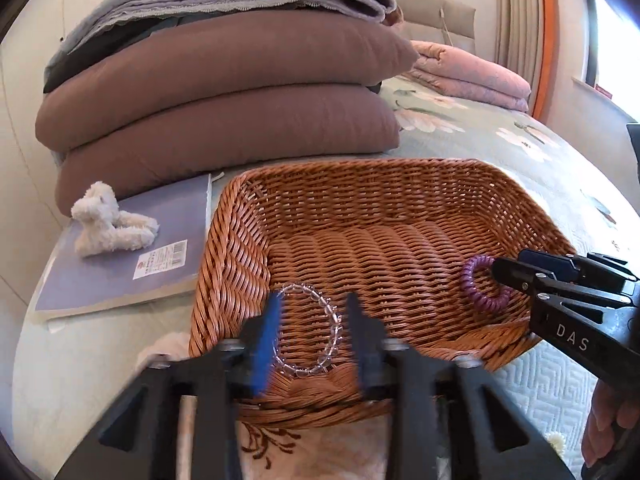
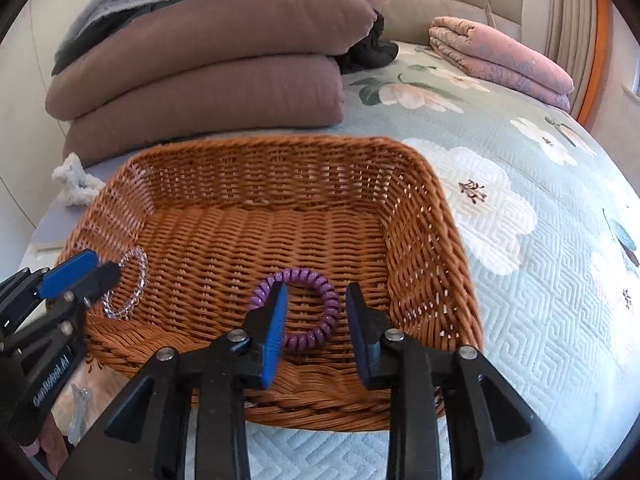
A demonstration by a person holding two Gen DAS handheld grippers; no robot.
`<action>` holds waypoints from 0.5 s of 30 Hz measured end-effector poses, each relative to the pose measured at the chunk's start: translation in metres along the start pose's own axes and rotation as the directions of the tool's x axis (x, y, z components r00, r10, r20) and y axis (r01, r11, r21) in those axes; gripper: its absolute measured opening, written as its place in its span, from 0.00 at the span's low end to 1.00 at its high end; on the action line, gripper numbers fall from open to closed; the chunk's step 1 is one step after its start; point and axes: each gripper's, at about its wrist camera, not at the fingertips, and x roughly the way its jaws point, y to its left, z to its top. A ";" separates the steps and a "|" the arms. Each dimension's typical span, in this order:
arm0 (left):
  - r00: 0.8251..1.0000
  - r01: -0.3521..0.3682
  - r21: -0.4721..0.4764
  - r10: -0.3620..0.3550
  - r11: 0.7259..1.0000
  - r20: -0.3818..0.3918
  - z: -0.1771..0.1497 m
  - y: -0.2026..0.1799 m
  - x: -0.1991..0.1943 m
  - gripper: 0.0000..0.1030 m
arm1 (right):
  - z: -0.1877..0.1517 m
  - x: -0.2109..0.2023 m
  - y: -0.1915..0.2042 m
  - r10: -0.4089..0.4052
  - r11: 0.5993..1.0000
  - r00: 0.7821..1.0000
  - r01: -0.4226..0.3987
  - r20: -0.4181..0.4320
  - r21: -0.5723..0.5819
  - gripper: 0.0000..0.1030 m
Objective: Organize jewelry
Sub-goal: 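Open the right gripper over the basket while the left gripper releases the bead bracelet inside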
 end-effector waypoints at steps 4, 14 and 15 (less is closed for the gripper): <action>1.000 0.003 -0.014 -0.002 1.000 0.025 0.001 0.003 -0.008 0.56 | -0.001 -0.006 -0.001 0.004 1.000 1.000 -0.004 0.015 0.003 0.34; 0.997 0.014 -0.011 -0.013 1.000 0.080 -0.018 0.013 -0.056 0.56 | -0.012 -0.048 -0.006 0.007 1.000 0.995 -0.006 0.100 -0.005 0.34; 0.996 0.018 -0.019 -0.016 1.000 0.090 -0.020 0.015 -0.062 0.56 | -0.015 -0.057 -0.007 0.015 1.000 0.993 -0.015 0.118 -0.001 0.34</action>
